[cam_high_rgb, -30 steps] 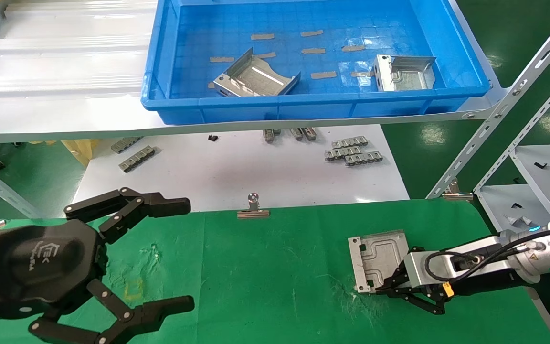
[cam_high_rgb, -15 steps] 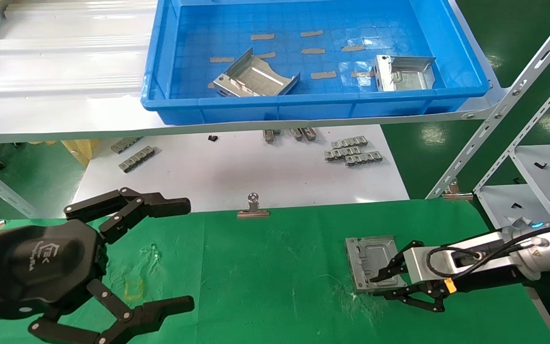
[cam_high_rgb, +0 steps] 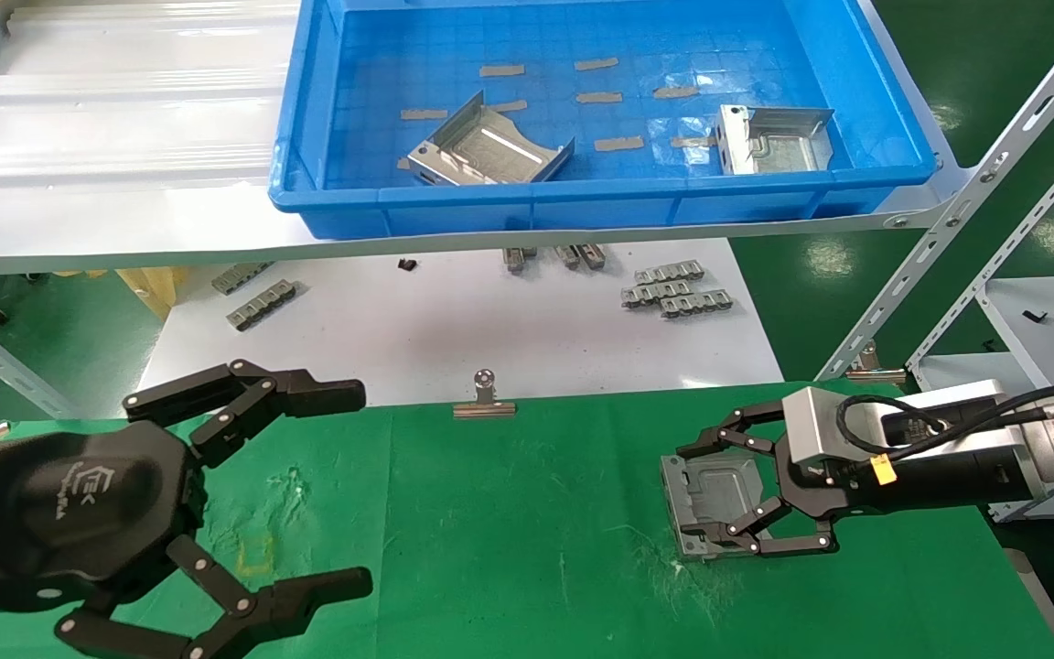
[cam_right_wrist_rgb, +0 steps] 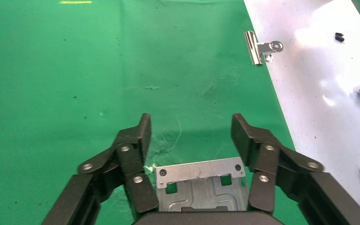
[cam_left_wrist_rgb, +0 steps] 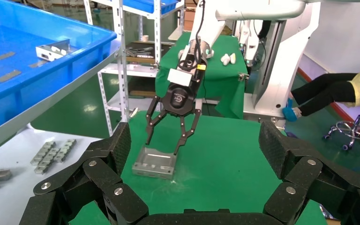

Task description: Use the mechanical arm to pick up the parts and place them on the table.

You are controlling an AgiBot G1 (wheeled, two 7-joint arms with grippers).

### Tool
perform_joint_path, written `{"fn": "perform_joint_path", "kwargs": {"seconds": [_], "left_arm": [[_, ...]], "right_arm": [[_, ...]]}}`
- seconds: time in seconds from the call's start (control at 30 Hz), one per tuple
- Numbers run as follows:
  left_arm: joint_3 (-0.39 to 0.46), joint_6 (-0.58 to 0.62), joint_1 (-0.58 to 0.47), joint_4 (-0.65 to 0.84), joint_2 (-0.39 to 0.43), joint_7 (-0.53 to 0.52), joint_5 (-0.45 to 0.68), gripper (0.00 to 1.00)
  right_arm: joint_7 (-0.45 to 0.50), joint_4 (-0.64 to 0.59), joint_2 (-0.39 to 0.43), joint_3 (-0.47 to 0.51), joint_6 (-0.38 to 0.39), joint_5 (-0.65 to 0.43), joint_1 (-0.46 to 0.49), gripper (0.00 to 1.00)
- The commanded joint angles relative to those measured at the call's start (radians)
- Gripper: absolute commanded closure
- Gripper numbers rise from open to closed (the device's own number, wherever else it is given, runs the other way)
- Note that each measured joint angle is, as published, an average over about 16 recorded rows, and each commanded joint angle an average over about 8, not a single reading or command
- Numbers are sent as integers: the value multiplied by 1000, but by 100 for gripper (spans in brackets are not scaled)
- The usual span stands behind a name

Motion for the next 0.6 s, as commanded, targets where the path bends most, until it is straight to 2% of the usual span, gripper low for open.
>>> {"fn": "perform_joint_path", "kwargs": {"seconds": [0.03,0.4,0.6], "left_arm": [[0,0,0,0,0,0,0,0],[0,0,0,0,0,0,0,0],[0,0,0,0,0,0,0,0]], "right_arm": [[5,8,5,2,0,8,-1,0],[-9,-5,-4,1,2,-10,-3,0],[30,49,11,48,8,2,-38,0]]}}
